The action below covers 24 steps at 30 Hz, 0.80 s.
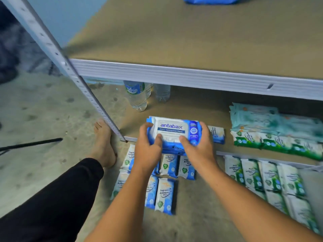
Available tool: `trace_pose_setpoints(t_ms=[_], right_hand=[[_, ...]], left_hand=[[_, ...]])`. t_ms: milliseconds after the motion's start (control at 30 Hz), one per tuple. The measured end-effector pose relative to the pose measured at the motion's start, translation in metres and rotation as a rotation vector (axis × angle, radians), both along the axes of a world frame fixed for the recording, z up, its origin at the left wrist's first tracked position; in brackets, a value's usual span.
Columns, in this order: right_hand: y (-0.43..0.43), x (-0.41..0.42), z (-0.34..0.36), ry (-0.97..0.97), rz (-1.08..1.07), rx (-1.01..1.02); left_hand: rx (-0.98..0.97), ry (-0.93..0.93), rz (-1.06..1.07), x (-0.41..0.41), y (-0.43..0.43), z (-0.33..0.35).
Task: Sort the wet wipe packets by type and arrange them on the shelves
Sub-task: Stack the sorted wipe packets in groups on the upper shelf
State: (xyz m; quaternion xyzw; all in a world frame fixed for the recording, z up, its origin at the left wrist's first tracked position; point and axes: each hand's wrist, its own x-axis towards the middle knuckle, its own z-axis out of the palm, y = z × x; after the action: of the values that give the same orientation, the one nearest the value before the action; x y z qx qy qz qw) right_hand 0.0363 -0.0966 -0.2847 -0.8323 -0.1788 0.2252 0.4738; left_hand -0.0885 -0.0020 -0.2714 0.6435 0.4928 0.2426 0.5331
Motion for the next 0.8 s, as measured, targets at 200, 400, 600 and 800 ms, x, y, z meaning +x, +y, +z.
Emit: trace_pose_setpoints(t_ms=[200,400,600,800], right_hand=[[-0.035,-0.033,0.088,-0.105,0.004,0.084],[-0.056,-0.051,0.182,-0.252,0.026,0.223],[-0.043,-0.033,0.263,-0.304,0.028,0.334],[-0.006,0.018,0.303,-0.296,-0.004,0.350]], left_hand=[[0.123,-0.023,-0.030,-0.035,-0.028,0.088],[0.238,-0.079,-0.104,-0.057,-0.038,0.182],[0.328,-0.076,-0.110,-0.054,-0.021,0.257],[0.353,-0.068,-0.125,-0.014,0.012,0.287]])
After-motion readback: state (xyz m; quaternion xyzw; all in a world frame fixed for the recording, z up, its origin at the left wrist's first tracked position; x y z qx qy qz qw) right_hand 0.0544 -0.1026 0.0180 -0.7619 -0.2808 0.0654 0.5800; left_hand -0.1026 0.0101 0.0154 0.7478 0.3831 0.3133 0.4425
